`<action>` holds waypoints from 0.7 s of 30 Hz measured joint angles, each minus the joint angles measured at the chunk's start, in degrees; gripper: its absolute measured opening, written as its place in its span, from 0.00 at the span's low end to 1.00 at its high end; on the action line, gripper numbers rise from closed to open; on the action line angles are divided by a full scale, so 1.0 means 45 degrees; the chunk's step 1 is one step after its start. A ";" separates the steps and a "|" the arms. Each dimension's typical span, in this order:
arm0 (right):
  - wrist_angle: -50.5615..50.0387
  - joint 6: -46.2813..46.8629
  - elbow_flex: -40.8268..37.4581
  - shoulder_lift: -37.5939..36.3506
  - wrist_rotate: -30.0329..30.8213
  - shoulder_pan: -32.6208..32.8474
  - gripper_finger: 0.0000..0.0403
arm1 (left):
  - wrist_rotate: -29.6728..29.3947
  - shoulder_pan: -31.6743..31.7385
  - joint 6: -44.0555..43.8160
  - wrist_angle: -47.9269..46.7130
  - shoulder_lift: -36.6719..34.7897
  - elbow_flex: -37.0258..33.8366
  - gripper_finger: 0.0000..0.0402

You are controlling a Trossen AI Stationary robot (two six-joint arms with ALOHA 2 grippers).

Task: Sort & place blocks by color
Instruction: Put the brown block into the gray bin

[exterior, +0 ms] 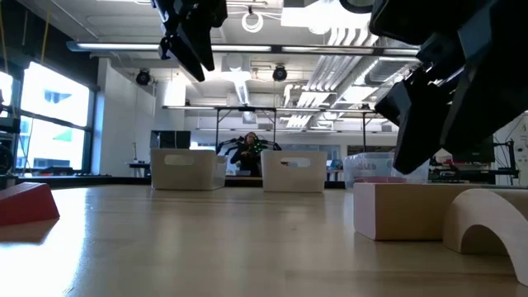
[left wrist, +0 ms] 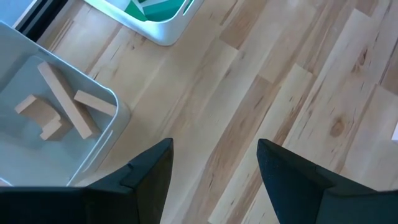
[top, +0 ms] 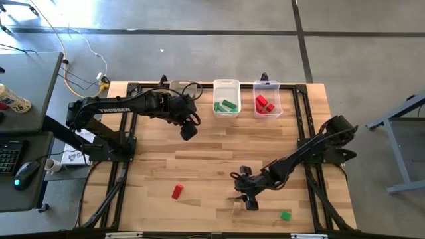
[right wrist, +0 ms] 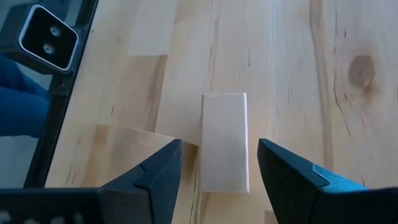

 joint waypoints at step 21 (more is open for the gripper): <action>-0.0079 -0.0093 0.0000 0.0348 -0.0038 -0.0002 0.49 | -0.0005 0.0000 0.0039 0.0071 -0.0005 0.0000 0.54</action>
